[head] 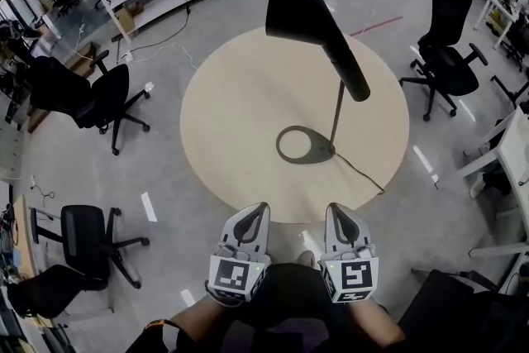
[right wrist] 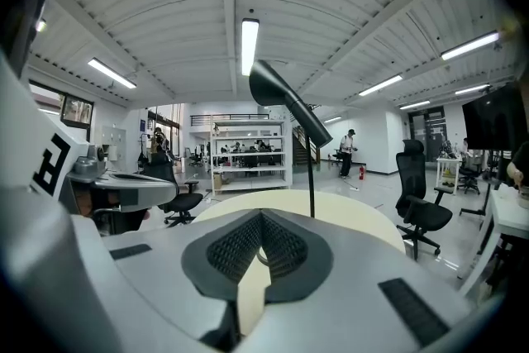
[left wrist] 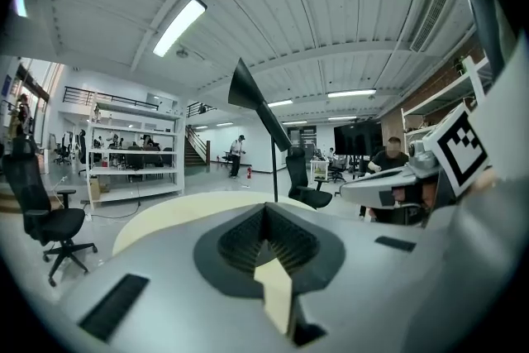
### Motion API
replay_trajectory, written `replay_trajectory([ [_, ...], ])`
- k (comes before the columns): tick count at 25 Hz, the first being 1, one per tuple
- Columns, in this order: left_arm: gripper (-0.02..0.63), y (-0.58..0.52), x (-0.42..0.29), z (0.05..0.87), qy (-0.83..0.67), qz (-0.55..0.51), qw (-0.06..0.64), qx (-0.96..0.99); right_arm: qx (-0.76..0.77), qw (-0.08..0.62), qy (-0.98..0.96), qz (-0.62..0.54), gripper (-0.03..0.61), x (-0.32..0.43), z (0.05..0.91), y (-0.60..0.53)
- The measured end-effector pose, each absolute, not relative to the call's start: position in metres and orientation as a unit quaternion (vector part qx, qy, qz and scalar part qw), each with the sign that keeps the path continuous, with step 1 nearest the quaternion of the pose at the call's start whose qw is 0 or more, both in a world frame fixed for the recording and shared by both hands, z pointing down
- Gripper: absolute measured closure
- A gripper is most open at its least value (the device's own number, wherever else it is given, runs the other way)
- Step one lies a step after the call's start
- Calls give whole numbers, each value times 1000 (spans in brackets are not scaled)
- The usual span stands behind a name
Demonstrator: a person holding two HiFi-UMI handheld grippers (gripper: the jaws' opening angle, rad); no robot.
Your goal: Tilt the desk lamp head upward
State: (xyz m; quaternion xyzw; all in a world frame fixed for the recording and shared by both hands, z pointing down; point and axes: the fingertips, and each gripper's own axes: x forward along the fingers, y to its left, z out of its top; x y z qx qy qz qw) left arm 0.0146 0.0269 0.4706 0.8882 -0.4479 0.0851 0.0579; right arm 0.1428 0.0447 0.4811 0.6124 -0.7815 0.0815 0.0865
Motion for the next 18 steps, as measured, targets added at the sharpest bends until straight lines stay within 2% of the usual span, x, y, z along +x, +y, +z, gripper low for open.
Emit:
replay_trajectory([
  [18, 566, 23, -9, 471, -439, 78, 65, 893, 628, 82, -769, 84, 569, 123, 473, 41],
])
